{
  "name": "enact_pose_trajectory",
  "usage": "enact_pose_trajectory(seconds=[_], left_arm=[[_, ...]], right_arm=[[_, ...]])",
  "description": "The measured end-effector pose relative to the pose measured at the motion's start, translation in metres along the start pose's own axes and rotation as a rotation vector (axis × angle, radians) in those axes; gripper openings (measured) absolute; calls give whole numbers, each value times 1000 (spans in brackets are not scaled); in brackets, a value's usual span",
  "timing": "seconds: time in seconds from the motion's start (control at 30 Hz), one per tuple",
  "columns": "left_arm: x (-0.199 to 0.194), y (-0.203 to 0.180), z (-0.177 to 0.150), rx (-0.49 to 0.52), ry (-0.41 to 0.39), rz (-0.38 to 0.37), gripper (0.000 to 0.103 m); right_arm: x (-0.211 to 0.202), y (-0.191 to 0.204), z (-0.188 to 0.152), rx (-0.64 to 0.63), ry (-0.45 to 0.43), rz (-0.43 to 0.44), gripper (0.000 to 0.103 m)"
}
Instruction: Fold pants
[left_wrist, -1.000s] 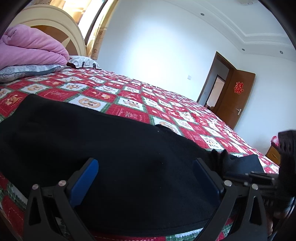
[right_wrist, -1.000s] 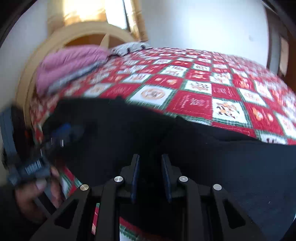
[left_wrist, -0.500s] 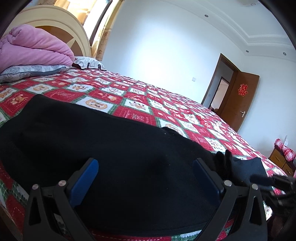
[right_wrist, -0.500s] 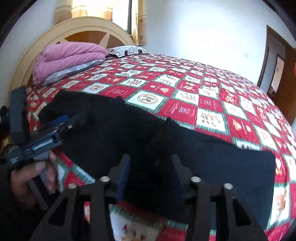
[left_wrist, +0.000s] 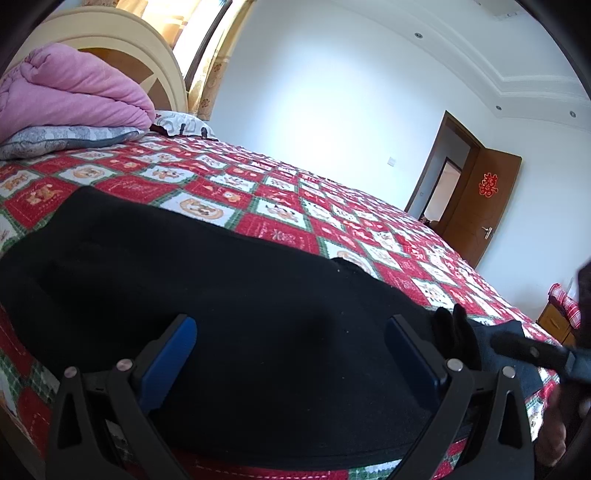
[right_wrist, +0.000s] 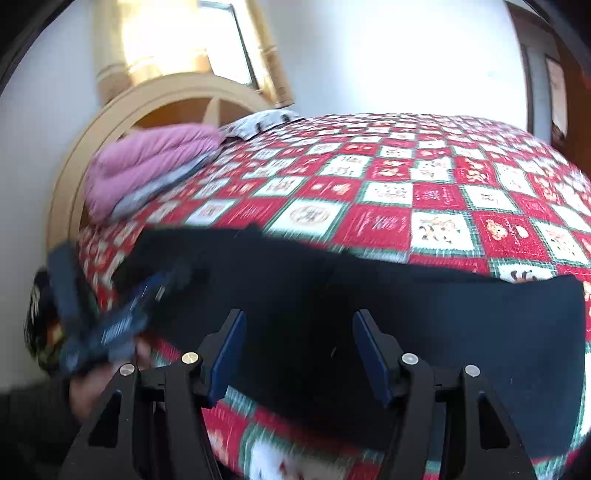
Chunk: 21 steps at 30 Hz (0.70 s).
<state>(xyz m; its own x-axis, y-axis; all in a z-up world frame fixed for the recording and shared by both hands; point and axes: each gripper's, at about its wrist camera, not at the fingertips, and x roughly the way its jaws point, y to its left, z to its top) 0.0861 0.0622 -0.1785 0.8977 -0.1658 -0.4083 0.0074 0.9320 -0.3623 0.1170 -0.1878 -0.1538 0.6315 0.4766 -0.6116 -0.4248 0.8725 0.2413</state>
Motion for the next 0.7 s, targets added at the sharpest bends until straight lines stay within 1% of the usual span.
enact_pose_trajectory(seconds=[0.03, 0.07, 0.1, 0.13, 0.17, 0.23, 0.27, 0.33, 0.37, 0.47, 0.57, 0.7], left_arm=[[-1, 1, 1, 5, -3, 5, 103], [-3, 2, 2, 8, -8, 13, 103], [-3, 4, 3, 7, -8, 20, 103], [-3, 6, 4, 6, 1, 28, 103], [-2, 9, 6, 8, 10, 44, 103], [-3, 11, 9, 25, 22, 84, 103], [-4, 14, 12, 40, 28, 106, 103], [-6, 19, 20, 77, 41, 158, 103], [-7, 23, 26, 99, 48, 194, 103], [-8, 41, 41, 123, 70, 275, 103], [-6, 61, 55, 130, 91, 330, 103], [1, 88, 68, 136, 121, 389, 103]], right_arm=[[8, -5, 4, 29, 14, 13, 62], [21, -9, 6, 53, 60, 35, 62], [38, -11, 3, 62, 126, 48, 62], [48, -8, -1, 49, 159, 43, 63], [48, -2, -4, -9, 127, 22, 66], [47, 10, -7, -90, 133, -15, 66], [45, 13, -7, -107, 133, -20, 66], [31, 12, -6, -99, 118, 13, 66], [25, 10, -6, -95, 108, 15, 66], [5, 10, -4, -117, 89, -17, 66], [-12, 2, -6, -141, 88, -53, 66], [-23, -20, -13, -112, 84, -97, 66]])
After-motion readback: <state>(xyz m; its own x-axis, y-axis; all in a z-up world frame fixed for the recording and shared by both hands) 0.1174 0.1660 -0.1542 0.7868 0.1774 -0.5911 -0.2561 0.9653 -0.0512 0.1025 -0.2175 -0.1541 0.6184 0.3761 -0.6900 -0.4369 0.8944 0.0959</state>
